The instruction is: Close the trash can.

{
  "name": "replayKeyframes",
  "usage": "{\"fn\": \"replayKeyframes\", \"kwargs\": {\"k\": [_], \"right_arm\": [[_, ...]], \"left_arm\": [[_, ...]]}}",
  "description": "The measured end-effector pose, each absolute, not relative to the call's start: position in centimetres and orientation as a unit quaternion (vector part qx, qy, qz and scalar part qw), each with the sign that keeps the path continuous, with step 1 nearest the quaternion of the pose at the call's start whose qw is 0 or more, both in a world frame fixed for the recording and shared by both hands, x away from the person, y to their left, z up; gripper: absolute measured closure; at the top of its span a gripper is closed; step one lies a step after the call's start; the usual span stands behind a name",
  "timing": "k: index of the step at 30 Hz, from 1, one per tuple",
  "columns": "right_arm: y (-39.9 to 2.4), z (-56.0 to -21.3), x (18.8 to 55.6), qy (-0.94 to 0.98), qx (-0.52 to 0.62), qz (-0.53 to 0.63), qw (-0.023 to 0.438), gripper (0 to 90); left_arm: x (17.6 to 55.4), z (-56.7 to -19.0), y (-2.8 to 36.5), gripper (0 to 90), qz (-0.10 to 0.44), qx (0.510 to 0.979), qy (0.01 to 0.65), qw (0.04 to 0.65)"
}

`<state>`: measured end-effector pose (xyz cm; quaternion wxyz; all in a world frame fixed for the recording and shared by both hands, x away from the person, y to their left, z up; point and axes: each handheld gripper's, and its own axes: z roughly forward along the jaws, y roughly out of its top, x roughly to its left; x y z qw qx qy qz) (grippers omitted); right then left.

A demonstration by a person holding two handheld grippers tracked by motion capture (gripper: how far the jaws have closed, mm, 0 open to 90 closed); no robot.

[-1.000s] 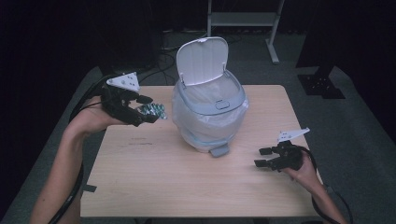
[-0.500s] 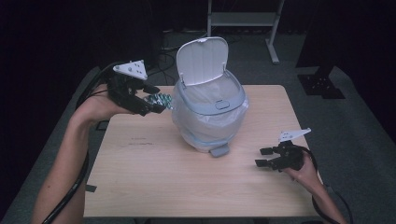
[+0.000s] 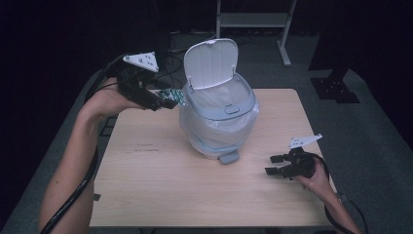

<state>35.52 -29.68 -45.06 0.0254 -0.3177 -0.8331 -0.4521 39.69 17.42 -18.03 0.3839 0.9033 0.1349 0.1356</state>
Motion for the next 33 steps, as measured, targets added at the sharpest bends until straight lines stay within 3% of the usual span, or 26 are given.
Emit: {"fn": "replayKeyframes", "kwargs": {"k": [33], "right_arm": [[-30.2,-44.8,35.1,-0.829,-0.32,-0.458,0.02,30.5]], "left_arm": [[43.0,-17.1,12.8,33.4,0.122,0.906,0.116,0.388]]}}
